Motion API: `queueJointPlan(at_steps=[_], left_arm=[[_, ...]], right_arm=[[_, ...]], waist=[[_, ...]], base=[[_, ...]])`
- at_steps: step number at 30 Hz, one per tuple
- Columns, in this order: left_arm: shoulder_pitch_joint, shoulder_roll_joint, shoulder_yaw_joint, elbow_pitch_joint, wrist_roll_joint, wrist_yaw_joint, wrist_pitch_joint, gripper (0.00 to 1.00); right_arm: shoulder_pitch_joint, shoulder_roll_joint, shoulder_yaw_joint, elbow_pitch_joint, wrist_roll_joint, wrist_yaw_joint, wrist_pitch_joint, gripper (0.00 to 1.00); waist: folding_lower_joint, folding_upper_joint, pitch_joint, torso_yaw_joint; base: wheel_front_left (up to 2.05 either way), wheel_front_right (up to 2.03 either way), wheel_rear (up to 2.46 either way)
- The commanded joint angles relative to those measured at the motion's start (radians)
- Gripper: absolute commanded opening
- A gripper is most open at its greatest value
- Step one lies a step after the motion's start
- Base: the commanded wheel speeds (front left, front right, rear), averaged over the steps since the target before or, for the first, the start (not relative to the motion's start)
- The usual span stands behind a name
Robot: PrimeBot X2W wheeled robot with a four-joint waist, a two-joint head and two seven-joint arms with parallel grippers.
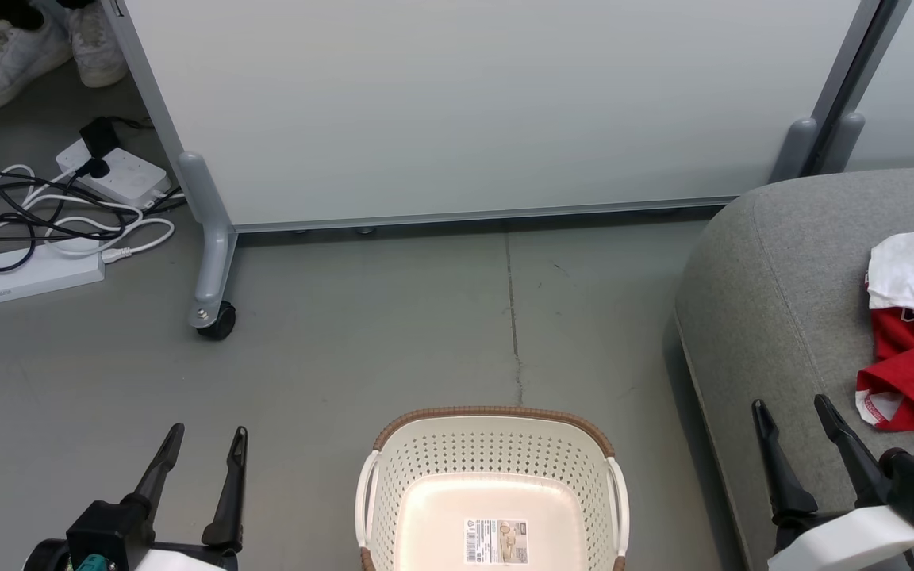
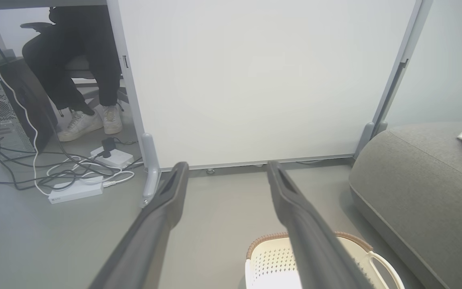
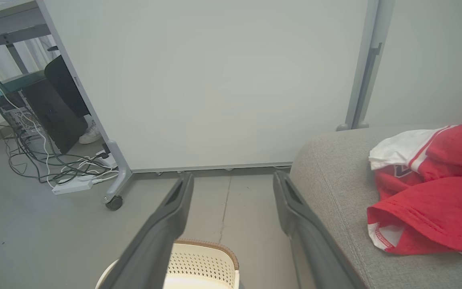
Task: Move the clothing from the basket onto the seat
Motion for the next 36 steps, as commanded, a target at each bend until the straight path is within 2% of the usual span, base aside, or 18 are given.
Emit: queueJointPlan(at_steps=[1,2,6,20,36], left_arm=[[-0.014,-0.001,0.008,0.003,0.012,-0.002,-0.003,1.00],[-0.014,-0.002,0.010,0.004,0.014,0.000,-0.003,0.00],[0.009,-0.018,0.007,0.026,-0.008,-0.002,0.010,0.00],[-0.033,-0.049,0.119,0.037,-0.254,-0.029,0.117,0.00],[-0.069,-0.077,0.217,0.045,-0.474,-0.052,0.210,0.00]], right_arm=[[0.005,-0.005,-0.002,-0.004,-0.001,0.000,0.003,1.00],[0.005,-0.005,-0.002,-0.005,0.001,0.000,0.003,0.00],[0.007,0.008,0.006,0.023,0.018,0.000,-0.001,0.00],[-0.071,0.006,0.041,0.103,0.309,0.000,-0.008,0.00],[-0.138,0.003,0.074,0.171,0.566,0.000,-0.015,0.00]], waist=[[0.0000,0.0000,0.000,0.000],[0.0000,0.0000,0.001,0.001],[0.0000,0.0000,0.001,0.000],[0.0000,0.0000,0.000,-0.007],[0.0000,0.0000,-0.001,-0.015]], base=[[0.00,0.00,0.00],[0.00,0.00,0.00],[0.00,0.00,0.00],[0.00,0.00,0.00],[0.00,0.00,0.00]])
